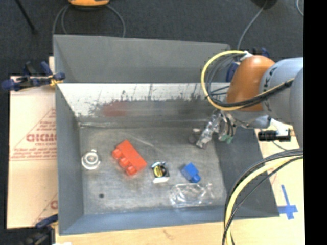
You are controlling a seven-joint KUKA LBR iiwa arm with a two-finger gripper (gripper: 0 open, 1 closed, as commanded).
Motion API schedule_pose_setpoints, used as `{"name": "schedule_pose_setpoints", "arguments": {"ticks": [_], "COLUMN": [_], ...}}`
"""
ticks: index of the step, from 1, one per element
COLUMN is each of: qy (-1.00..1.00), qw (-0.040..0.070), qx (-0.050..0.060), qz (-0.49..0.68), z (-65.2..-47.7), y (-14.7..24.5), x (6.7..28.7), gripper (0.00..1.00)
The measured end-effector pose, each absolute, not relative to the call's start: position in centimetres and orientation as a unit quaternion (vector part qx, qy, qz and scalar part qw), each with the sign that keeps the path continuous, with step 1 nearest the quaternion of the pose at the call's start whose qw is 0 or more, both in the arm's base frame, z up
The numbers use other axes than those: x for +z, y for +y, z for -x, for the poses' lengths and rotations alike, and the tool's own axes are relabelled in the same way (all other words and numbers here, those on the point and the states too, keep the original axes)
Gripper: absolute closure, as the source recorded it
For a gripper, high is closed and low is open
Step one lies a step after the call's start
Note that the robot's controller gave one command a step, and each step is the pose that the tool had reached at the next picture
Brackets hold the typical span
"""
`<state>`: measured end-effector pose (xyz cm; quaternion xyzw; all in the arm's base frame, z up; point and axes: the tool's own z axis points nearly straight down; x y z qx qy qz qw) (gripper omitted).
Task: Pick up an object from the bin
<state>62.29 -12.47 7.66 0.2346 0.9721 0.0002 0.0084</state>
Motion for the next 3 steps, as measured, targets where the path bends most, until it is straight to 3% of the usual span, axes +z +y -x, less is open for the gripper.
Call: {"name": "schedule_pose_setpoints", "arguments": {"ticks": [3], "qy": [0.974], "qw": [0.004], "qx": [0.001], "qz": [-0.228], "z": [-62.9], "y": [-12.6], "x": [17.1], "gripper": [1.00]}}
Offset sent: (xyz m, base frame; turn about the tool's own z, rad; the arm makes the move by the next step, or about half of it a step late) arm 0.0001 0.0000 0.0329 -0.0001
